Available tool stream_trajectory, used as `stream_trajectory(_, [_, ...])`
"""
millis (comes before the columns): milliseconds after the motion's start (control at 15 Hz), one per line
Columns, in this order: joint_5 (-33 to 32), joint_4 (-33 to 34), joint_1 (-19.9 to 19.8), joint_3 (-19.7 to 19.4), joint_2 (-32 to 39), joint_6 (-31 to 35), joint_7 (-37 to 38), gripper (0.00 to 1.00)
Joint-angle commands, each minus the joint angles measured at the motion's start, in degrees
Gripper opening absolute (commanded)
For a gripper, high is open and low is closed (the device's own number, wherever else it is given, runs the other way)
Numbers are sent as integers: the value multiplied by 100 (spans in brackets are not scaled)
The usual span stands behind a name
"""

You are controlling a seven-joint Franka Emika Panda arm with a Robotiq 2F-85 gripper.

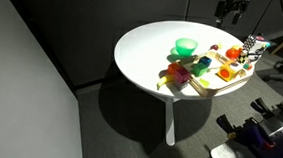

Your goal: Put the pink block on the tray

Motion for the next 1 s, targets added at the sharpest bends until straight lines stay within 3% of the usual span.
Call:
stream_trajectory(0, [-97, 196, 35, 50, 267, 86, 292, 100])
stream_trajectory(600, [-205, 57, 146, 115, 621, 713, 344, 100])
stream_trajectory(933, [-86, 44, 124, 131, 684, 714, 208, 100])
